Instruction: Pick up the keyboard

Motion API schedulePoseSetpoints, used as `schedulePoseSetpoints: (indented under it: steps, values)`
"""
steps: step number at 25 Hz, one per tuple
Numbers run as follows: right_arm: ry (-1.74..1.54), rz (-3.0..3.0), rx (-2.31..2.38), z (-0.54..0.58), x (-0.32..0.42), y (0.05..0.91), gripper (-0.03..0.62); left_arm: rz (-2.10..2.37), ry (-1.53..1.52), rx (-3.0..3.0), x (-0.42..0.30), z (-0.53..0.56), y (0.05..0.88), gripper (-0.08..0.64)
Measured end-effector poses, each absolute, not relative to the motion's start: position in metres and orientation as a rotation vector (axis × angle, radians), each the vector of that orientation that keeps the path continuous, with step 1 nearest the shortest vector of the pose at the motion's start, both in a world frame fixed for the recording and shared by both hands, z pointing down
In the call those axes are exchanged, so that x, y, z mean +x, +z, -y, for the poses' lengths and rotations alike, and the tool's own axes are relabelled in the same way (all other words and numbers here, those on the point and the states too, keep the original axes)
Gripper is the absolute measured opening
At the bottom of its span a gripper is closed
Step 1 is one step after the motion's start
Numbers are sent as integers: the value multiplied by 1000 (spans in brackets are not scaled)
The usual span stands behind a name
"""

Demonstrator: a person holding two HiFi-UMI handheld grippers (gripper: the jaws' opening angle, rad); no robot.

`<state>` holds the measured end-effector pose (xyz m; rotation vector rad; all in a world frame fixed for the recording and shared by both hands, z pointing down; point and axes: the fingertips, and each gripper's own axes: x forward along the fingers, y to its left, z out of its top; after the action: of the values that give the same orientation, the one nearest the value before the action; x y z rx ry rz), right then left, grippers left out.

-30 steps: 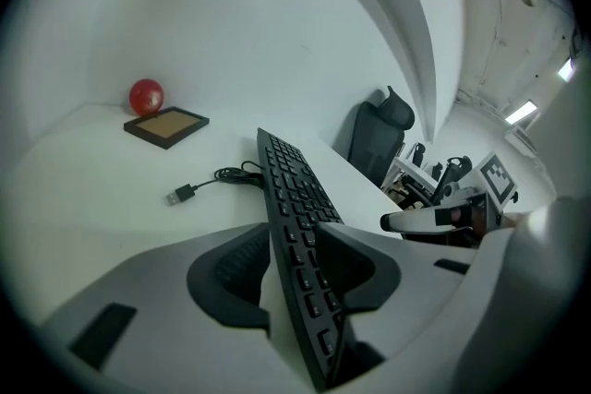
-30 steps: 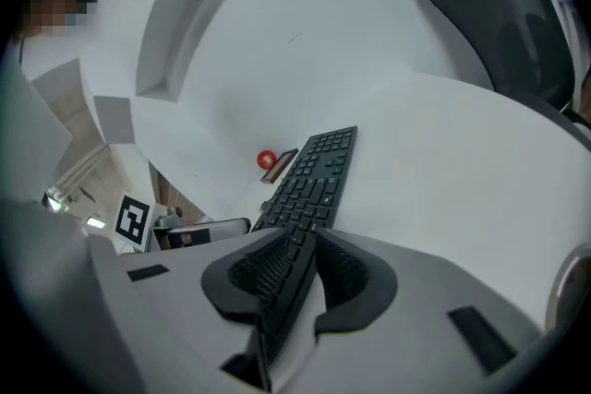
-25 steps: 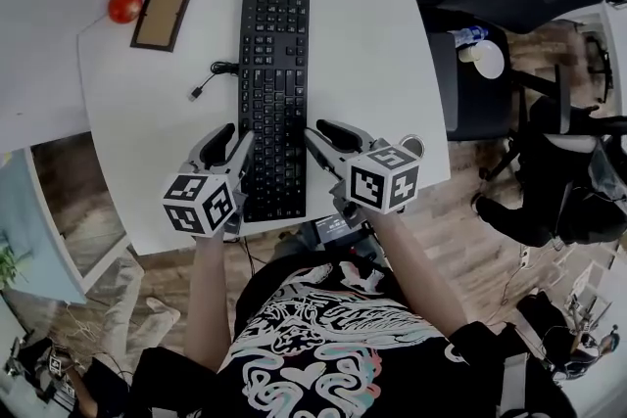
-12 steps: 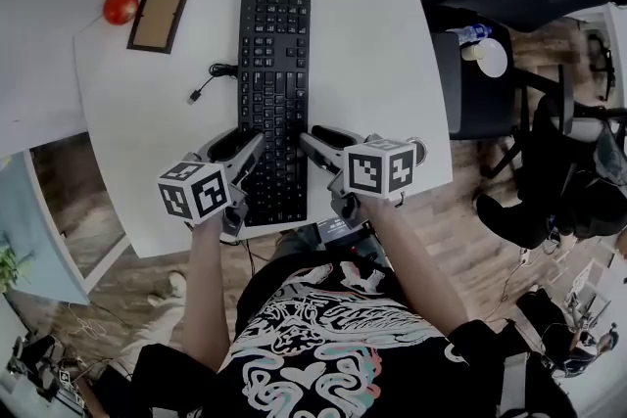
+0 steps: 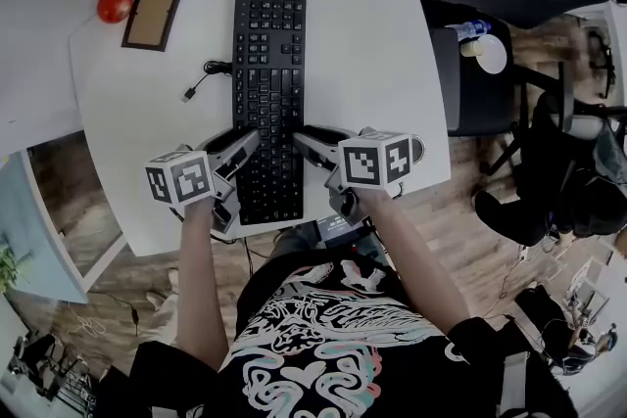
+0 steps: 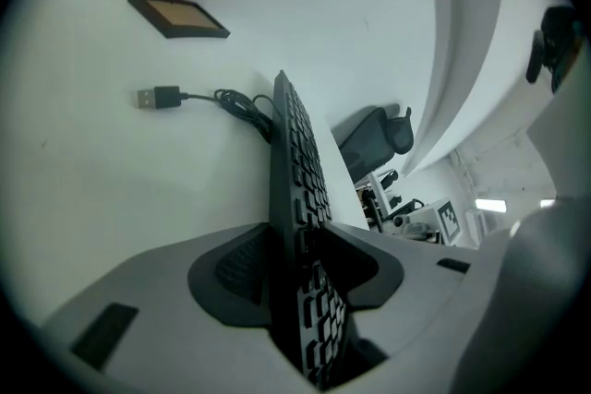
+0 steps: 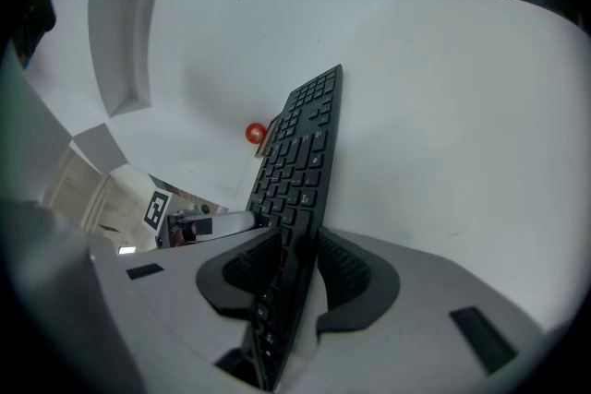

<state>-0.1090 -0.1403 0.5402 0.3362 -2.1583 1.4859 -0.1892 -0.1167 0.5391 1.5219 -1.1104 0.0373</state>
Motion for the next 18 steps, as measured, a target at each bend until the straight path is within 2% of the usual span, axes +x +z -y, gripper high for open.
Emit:
schedulePoseSetpoints:
  steps: [3,5,8,18]
  values:
    - [1488,2167,342,140,-108,539,135,1019,-94,1466,-188,118,536,150]
    - [1502,2181,354,141,-105,537,135,953,-213,1424,-182,119,529,107]
    - [1521,2213,391,143,-102,534,135,851,-409,1386,-165,125,516,95]
    - [1490,2258,396,141,-93,533,135,826,-421,1427,-161,123,514,94]
